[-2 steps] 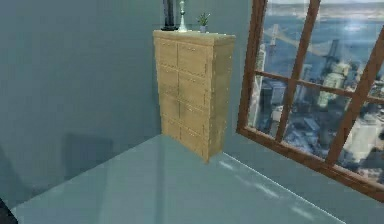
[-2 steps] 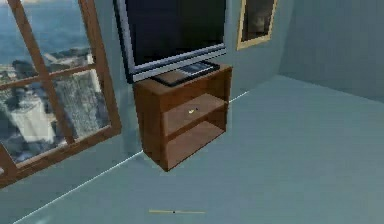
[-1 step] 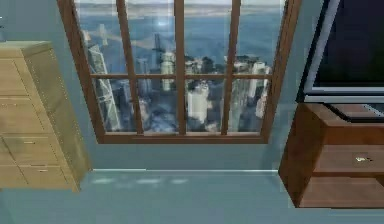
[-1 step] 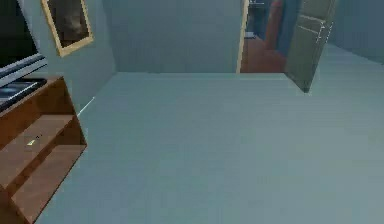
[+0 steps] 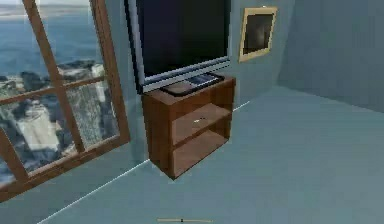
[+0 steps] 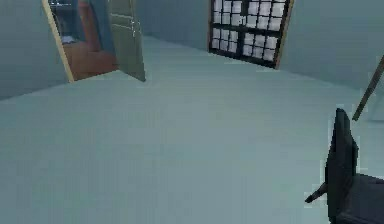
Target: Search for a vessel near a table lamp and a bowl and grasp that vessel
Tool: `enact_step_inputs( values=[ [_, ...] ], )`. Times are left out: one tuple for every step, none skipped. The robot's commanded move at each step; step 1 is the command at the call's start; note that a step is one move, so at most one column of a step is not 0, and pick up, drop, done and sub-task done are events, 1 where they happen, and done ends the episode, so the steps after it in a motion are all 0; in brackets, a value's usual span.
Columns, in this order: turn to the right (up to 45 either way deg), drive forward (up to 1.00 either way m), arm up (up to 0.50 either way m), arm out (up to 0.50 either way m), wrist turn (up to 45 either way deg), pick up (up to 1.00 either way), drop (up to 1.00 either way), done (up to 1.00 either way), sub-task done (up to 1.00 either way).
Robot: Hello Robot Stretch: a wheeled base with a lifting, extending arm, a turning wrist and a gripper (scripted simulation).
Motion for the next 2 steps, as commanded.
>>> enact_step_inputs(
  values=[
    [45.0, 0.00, 0.00, 0.00, 0.0, 0.00, 0.00, 0.00, 0.00],
    [21.0, 0.00, 0.00, 0.00, 0.0, 0.00, 0.00, 0.00, 0.00]
  ],
)
